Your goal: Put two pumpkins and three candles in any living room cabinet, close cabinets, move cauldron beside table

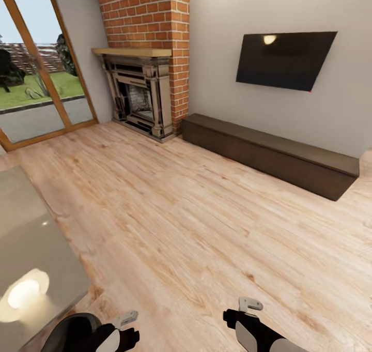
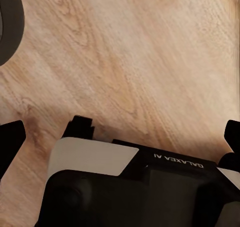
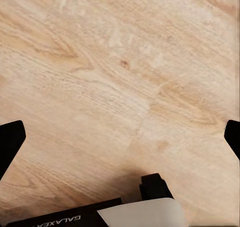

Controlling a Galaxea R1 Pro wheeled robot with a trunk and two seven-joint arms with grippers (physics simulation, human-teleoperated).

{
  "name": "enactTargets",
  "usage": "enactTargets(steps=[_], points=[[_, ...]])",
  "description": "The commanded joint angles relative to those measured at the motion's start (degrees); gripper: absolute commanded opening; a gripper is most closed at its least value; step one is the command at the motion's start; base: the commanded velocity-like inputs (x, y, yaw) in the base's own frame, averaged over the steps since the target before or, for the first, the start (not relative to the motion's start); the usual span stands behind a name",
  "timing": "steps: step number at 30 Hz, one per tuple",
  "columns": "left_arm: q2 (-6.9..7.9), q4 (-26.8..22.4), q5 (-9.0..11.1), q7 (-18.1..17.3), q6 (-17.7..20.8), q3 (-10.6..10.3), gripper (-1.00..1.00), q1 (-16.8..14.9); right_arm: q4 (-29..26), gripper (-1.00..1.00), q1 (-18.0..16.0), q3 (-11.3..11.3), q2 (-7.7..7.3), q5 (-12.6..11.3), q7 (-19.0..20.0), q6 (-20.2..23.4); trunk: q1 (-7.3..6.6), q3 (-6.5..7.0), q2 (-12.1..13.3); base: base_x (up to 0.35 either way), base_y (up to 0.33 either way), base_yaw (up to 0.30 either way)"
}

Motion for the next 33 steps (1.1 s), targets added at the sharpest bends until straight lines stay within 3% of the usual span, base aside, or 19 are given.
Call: enactTargets(steps=[1,14,26,33], points=[[0.07,-0.2,0.6,0.5,0.2,-0.5,1.0,0.0,-0.1,1.0,0.0,0.5,-0.03,-0.2,-0.4,0.4,0.0,-0.02,0.0,0.0,0.0,-0.272],[0.07,-0.2,0.6,0.5,0.2,-0.5,1.0,0.0,-0.1,1.0,0.0,0.5,-0.02,-0.2,-0.4,0.3,0.0,0.65,0.0,0.039,0.014,-0.225],[0.07,-0.2,0.7,0.5,-1.2,-0.6,1.0,0.0,-0.1,1.0,0.0,0.5,0.03,-0.2,-0.5,0.2,0.0,0.69,0.0,0.279,0.069,-0.013],[0.06,-0.2,0.7,0.5,-1.4,-0.7,1.0,0.0,-0.1,1.0,0.0,0.5,0.04,-0.2,-0.5,0.1,0.0,0.69,0.0,0.286,-0.132,-0.151]])
